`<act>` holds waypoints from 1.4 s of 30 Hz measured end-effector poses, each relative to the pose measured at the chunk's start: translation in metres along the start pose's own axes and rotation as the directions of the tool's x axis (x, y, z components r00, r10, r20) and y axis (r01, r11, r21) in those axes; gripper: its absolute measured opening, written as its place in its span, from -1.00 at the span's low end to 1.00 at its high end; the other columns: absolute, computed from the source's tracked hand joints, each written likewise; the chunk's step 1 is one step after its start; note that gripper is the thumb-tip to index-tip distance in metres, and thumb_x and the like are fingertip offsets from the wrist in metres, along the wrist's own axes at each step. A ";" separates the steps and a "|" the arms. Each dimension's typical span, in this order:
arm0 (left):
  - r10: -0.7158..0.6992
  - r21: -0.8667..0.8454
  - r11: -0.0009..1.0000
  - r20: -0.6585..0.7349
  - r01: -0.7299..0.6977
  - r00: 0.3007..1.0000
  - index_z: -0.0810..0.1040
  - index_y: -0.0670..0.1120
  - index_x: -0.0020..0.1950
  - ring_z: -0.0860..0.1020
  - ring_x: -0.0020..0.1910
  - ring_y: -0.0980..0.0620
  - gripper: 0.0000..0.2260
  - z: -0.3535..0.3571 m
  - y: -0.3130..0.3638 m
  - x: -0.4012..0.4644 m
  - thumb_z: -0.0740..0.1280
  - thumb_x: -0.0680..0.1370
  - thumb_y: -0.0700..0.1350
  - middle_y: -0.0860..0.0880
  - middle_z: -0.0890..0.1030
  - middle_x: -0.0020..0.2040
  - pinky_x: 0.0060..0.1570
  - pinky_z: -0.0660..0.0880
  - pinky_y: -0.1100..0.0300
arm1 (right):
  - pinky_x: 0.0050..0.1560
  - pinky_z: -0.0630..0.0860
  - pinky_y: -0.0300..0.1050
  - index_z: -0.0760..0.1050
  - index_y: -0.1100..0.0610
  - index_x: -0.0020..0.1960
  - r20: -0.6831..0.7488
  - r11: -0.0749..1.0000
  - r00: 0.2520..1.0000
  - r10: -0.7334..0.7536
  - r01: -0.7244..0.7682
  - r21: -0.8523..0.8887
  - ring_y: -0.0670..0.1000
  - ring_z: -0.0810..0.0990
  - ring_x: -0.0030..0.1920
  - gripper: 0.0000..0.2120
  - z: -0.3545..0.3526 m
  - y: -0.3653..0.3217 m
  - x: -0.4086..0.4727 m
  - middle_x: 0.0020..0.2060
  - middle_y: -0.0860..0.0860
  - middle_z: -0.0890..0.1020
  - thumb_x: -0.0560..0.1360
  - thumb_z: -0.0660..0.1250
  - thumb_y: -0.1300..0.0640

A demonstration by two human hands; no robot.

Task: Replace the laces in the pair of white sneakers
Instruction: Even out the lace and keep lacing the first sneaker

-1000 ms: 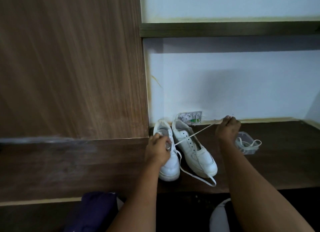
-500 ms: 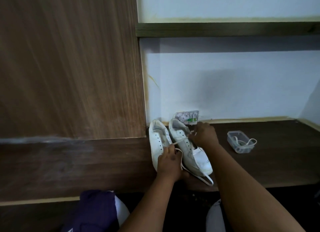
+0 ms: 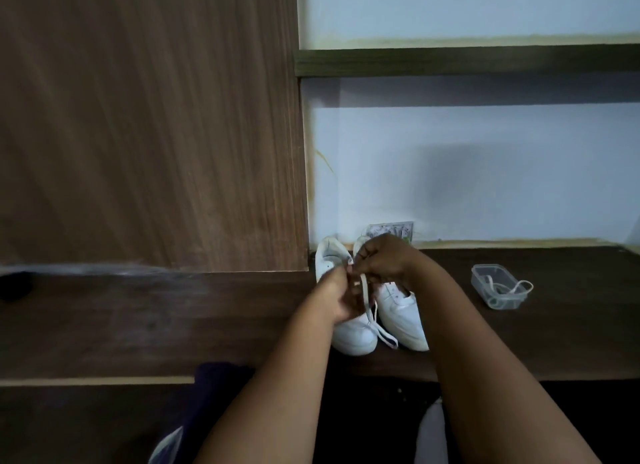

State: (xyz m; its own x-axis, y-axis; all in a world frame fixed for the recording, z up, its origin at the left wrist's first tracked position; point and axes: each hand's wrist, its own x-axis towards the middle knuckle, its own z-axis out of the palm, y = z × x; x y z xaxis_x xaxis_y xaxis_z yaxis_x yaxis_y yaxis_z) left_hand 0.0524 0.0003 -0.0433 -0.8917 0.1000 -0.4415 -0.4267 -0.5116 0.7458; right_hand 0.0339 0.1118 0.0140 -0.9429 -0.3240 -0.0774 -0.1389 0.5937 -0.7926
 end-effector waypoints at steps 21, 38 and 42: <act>0.314 0.753 0.658 -0.275 0.000 0.909 0.57 -0.20 0.02 0.66 -0.26 -0.02 -0.67 -0.040 0.020 0.045 0.52 0.42 -0.02 -0.10 0.63 -0.17 -0.31 0.63 0.17 | -0.20 0.60 -0.18 0.59 0.29 -0.11 -0.361 0.965 0.931 0.058 0.040 0.260 0.06 0.65 -0.27 -0.78 0.029 0.052 0.041 -0.26 0.14 0.66 0.55 0.19 0.27; 0.174 0.500 0.865 -0.226 -0.040 0.959 0.54 -0.29 -0.03 0.60 -0.29 -0.06 -0.89 -0.060 0.012 0.048 0.26 0.52 -0.42 -0.21 0.61 -0.20 -0.51 0.53 0.26 | -0.03 0.42 -0.20 0.65 0.13 0.04 0.040 0.808 0.974 -0.224 0.208 -0.552 0.09 0.60 0.00 -0.83 0.068 0.064 0.054 -0.04 0.09 0.67 0.52 0.31 0.20; 0.144 0.503 0.864 -0.218 -0.016 0.965 0.52 -0.24 -0.12 0.60 -0.30 0.00 -0.91 -0.061 0.013 0.049 0.29 0.53 -0.39 -0.15 0.60 -0.24 -0.49 0.54 0.29 | -0.03 0.40 -0.29 0.66 0.17 0.04 0.010 0.879 0.972 -0.235 0.217 -0.424 0.04 0.62 0.01 -0.84 0.068 0.072 0.054 -0.04 0.08 0.68 0.50 0.34 0.26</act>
State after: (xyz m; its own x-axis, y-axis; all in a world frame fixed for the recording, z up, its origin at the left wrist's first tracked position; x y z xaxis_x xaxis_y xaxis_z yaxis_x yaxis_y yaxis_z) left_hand 0.0122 -0.0531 -0.0859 -0.8893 -0.1633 -0.4271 -0.4307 -0.0148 0.9024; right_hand -0.0065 0.0868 -0.0882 -0.8805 -0.4623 0.1051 -0.4556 0.7639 -0.4570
